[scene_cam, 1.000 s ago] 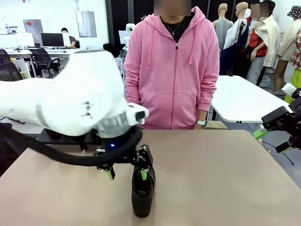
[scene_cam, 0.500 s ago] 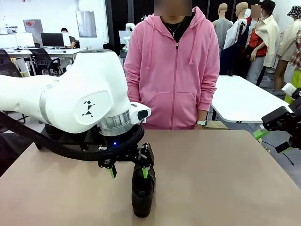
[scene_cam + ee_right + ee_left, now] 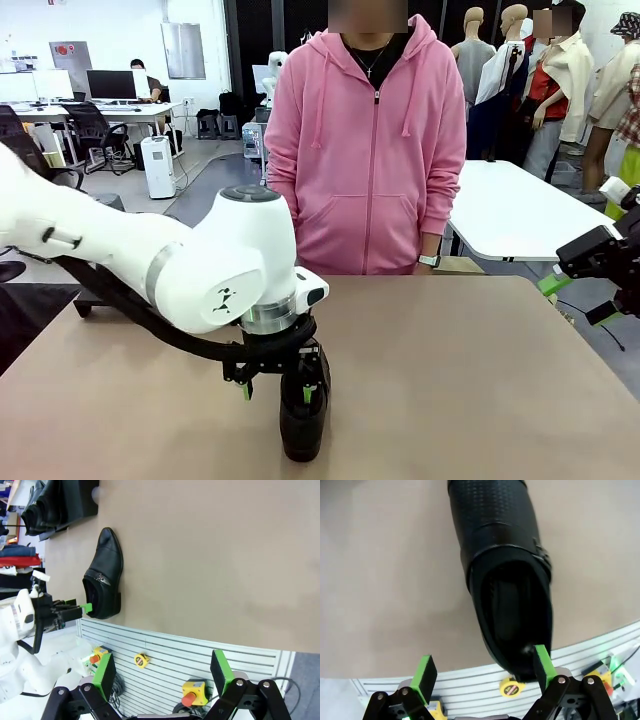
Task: Organize the shoes by placing them on the stand.
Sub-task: Place the Shoe from the middle of the table onto the Shoes Stand.
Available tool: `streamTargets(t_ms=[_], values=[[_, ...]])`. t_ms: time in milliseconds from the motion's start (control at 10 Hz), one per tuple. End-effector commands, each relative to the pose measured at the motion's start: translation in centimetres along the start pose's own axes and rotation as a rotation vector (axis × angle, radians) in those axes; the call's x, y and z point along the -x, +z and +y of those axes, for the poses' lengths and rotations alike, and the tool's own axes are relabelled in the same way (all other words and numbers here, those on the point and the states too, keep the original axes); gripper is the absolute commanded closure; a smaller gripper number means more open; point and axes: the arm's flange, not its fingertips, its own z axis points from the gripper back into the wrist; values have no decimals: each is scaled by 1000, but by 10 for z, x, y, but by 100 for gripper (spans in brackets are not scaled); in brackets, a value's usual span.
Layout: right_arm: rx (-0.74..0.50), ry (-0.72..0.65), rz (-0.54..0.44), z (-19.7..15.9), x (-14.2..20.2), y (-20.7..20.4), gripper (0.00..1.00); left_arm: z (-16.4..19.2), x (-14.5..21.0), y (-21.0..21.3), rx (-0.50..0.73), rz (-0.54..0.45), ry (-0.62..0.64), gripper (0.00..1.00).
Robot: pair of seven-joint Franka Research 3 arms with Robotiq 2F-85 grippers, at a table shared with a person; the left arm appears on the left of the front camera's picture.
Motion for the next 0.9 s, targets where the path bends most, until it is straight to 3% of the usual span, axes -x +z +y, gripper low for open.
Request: streamTargets(t_ms=[0, 400, 500, 600, 800], values=[[-30, 21, 0, -1, -2, 2, 0, -8, -14, -14, -31, -17, 65, 0], [-30, 21, 0, -1, -2, 2, 0, 0, -19, -25, -9, -35, 123, 0], [-30, 21, 0, -1, -2, 2, 0, -2, -20, -26, -26, -36, 120, 60], [-30, 21, 0, -1, -2, 2, 0, -2, -20, -27, -20, -39, 125, 100], [-30, 21, 0, -1, -2, 2, 0, -3, -20, -28, -23, -49, 134, 100]])
